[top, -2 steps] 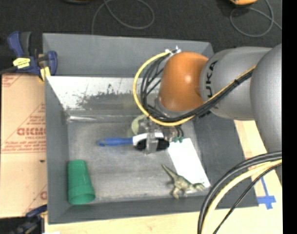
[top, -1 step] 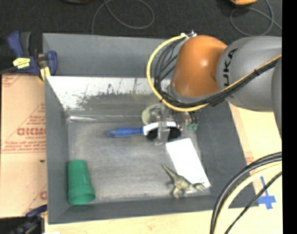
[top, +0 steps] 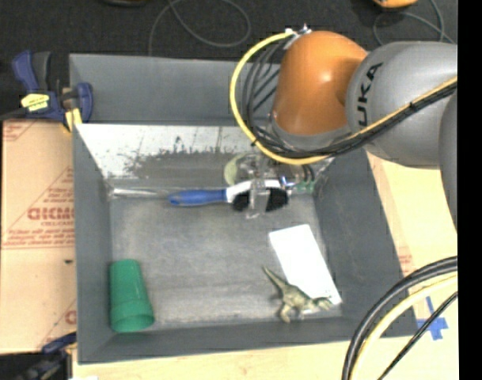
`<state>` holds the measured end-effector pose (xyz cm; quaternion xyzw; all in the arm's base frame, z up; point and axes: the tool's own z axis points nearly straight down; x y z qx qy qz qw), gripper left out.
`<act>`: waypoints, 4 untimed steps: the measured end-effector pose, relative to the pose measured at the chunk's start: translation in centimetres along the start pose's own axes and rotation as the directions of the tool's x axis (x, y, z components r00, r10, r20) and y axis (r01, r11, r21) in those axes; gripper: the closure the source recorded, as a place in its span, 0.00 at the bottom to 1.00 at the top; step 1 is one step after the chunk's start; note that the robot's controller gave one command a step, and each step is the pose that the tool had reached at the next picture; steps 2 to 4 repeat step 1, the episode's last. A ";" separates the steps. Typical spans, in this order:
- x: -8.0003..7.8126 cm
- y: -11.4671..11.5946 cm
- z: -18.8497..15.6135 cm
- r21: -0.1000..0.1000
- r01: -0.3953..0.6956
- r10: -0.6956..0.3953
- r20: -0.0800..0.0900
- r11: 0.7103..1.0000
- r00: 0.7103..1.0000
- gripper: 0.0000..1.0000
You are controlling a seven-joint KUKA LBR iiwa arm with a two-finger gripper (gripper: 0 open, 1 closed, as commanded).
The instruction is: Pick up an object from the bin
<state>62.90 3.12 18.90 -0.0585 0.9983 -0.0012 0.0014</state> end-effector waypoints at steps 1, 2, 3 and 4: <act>-0.5 -0.2 -5.1 -0.004 0.024 -0.024 -0.005 1.000 1.000 1.00; -0.5 -0.2 -5.1 -0.004 0.024 -0.024 -0.005 1.000 1.000 1.00; -0.5 -0.2 -5.1 -0.004 0.024 -0.024 -0.005 1.000 1.000 1.00; -0.5 -0.2 -5.1 -0.004 0.024 -0.024 -0.005 1.000 1.000 1.00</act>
Offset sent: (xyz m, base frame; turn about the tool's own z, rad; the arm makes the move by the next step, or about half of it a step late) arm -0.0205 0.0892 0.1917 0.0376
